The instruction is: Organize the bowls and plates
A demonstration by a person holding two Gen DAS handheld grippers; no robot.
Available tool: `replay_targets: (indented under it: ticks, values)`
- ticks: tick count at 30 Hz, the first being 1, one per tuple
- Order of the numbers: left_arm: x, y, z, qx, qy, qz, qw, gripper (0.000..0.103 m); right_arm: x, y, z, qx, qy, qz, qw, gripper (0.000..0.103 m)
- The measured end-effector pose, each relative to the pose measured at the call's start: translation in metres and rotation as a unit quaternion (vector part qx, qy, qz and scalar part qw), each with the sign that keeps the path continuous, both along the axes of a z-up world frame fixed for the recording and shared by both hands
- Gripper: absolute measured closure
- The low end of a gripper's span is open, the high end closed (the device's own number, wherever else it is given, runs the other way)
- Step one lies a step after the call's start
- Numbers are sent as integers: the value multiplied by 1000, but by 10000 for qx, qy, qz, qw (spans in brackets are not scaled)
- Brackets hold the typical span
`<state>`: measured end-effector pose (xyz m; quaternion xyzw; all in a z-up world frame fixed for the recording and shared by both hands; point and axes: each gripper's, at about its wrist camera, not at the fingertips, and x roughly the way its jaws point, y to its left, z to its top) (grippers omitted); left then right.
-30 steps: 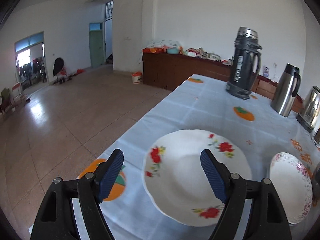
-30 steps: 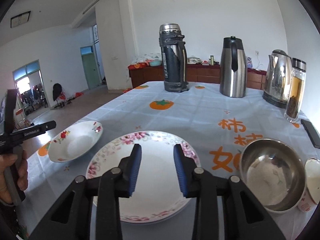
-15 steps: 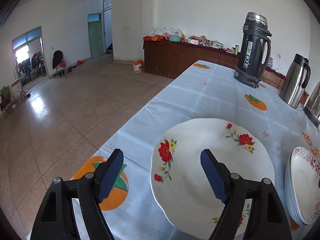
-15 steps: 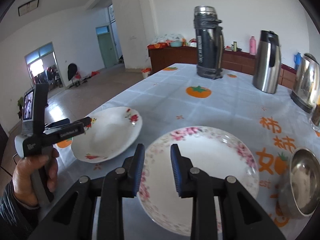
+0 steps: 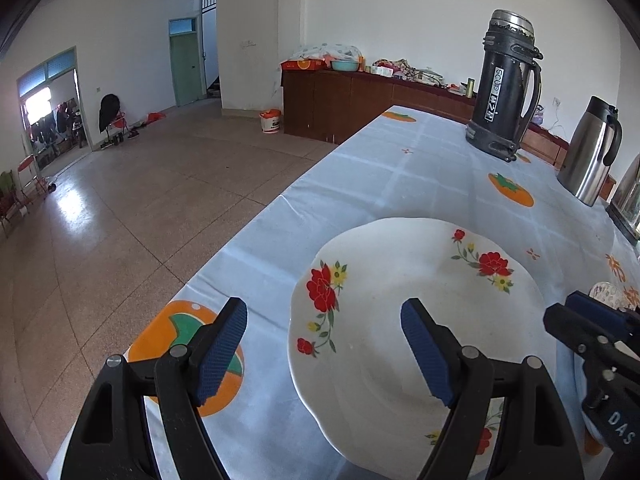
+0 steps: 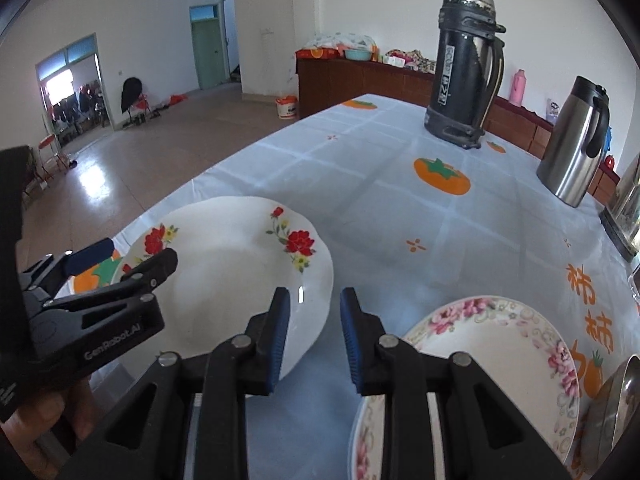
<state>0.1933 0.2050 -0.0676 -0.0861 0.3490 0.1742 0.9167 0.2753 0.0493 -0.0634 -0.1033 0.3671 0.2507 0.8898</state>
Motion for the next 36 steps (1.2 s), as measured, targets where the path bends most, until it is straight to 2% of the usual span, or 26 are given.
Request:
replay_targets:
  ticks: [9, 17, 19, 20, 21, 23, 26, 32, 36]
  values:
    - [5, 1, -7, -44, 285, -11, 9996, 22, 11, 16, -14, -448, 168, -4, 9989, 77]
    - [7, 1, -9, -63, 407, -68, 9991, 22, 19, 20, -20, -495, 245, 44, 9985, 75]
    - [8, -1, -10, -75, 414, -179, 9990, 35, 23, 21, -22, -440, 305, 53, 9986, 74]
    - [9, -2, -11, -106, 448, -241, 9986, 50, 23, 20, -22, -412, 317, 62, 9986, 74]
    - [11, -2, -12, -91, 503, -187, 9985, 52, 22, 21, -23, -422, 303, 75, 9986, 74]
    - [10, 0, -12, -132, 474, -146, 9987, 53, 19, 20, -22, -407, 284, 117, 9987, 74]
    - [7, 1, -12, -179, 413, -100, 9989, 57, 22, 13, -22, -129, 379, 115, 9991, 78]
    - [1, 3, -7, -193, 230, -61, 9995, 57, 18, 8, -21, 83, 476, 145, 9987, 79]
    - [-4, 4, -3, -185, 46, -96, 9998, 57, 10, 5, -11, 147, 324, 137, 9993, 79]
